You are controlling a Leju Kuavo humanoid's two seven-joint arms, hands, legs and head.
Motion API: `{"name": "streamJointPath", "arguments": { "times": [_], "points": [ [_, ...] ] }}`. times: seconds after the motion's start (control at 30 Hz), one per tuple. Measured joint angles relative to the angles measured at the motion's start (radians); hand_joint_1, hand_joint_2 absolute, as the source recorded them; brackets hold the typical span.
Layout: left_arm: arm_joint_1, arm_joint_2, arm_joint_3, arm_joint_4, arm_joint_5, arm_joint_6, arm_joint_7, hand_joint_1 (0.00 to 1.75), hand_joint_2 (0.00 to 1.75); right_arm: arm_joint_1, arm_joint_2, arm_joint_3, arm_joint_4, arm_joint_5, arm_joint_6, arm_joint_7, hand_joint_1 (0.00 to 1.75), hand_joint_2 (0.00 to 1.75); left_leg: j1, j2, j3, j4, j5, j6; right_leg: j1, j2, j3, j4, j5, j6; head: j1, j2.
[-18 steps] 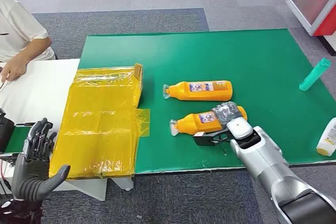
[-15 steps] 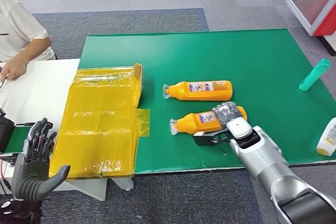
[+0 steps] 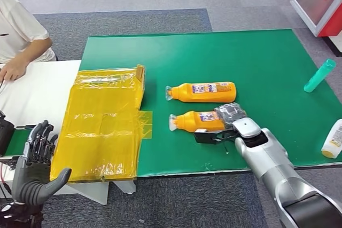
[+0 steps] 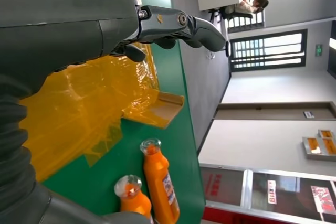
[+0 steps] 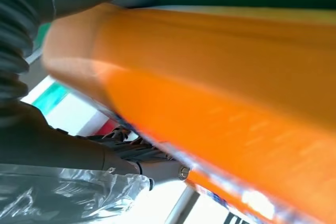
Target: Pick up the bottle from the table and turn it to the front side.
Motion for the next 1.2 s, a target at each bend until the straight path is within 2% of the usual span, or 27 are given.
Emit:
{"name": "streamJointPath", "arguments": {
  "times": [0.07, 0.17, 0.23, 0.33, 0.5, 0.7, 0.8, 0.93, 1.1, 1.2],
  "points": [
    [-0.001, 0.003, 0.0, 0.003, 0.007, 0.0, -0.002, 0.0, 1.75, 0.031, 0.008, -0.048, -0.046, -0.162, 0.041, -0.074, 1.75, 1.75, 0.0, 0.0, 0.0, 0.0, 0.0, 0.0, 0.0, 0.0, 0.0, 0.0, 0.0, 0.0, 0.0, 0.0],
    [-0.008, 0.009, 0.003, 0.018, 0.007, 0.013, 0.009, 0.0, 1.75, 0.129, 0.024, -0.111, -0.19, -0.412, 0.106, -0.154, 1.75, 1.75, 0.001, 0.0, -0.001, 0.0, 0.0, 0.0, 0.001, -0.001, 0.0, 0.0, -0.001, 0.0, 0.0, 0.0],
    [-0.01, 0.01, 0.004, 0.032, 0.01, 0.018, 0.02, 0.0, 1.75, 0.204, 0.036, -0.121, -0.317, -0.533, 0.117, -0.17, 1.75, 1.75, 0.001, 0.0, -0.002, 0.0, 0.0, 0.0, 0.001, -0.001, -0.002, 0.0, -0.001, 0.0, 0.0, 0.0],
    [-0.015, 0.006, 0.005, 0.045, 0.04, 0.027, 0.027, 0.0, 1.75, 0.301, 0.049, -0.117, -0.51, -0.646, 0.115, -0.161, 1.75, 1.75, 0.001, 0.0, -0.004, 0.0, 0.0, 0.0, 0.001, -0.001, -0.003, 0.0, -0.002, -0.001, 0.0, 0.0],
    [-0.043, -0.004, 0.012, 0.056, 0.061, 0.06, 0.055, 0.0, 1.75, 0.376, 0.055, -0.098, -0.717, -0.686, 0.109, -0.135, 1.75, 1.75, 0.001, 0.0, -0.004, 0.0, -0.001, 0.0, 0.001, -0.001, -0.003, 0.0, -0.002, 0.0, 0.0, 0.0],
    [-0.065, -0.01, 0.019, 0.061, 0.092, 0.052, 0.073, 0.0, 1.75, 0.424, 0.055, -0.089, -0.837, -0.731, 0.106, -0.163, 1.75, 1.75, 0.001, 0.0, -0.004, 0.0, -0.001, 0.0, 0.001, -0.001, -0.003, 0.0, -0.002, 0.0, 0.0, 0.0],
    [-0.079, -0.008, 0.004, 0.062, 0.039, 0.061, 0.07, 0.0, 1.75, 0.464, 0.062, -0.084, -0.903, -0.784, 0.1, -0.184, 1.75, 1.75, 0.001, 0.0, -0.004, 0.0, -0.001, -0.001, 0.001, -0.001, -0.003, 0.0, -0.002, -0.001, 0.0, 0.0],
    [-0.103, -0.002, -0.077, 0.054, -0.031, 0.095, 0.057, 0.0, 1.75, 0.516, 0.101, -0.083, -0.977, -0.828, 0.083, -0.194, 1.75, 1.75, 0.001, 0.0, -0.004, 0.0, -0.001, -0.001, 0.001, -0.001, -0.003, 0.0, -0.002, -0.001, 0.0, 0.0],
    [-0.142, 0.017, -0.204, 0.049, 0.12, 0.091, 0.108, 0.0, 1.75, 0.536, 0.146, -0.077, -0.999, -0.845, 0.032, -0.203, 1.75, 1.75, 0.001, 0.0, -0.004, 0.0, -0.001, -0.001, 0.001, -0.001, -0.003, 0.0, -0.002, -0.001, 0.0, 0.0],
    [-0.186, 0.034, -0.3, 0.049, 0.166, 0.075, 0.143, 0.0, 1.75, 0.513, 0.171, -0.071, -0.996, -0.844, 0.002, -0.202, 1.75, 1.75, 0.001, 0.0, -0.005, 0.0, 0.0, -0.001, 0.001, -0.001, -0.004, 0.0, -0.001, 0.0, 0.0, 0.0]
  ]
}}
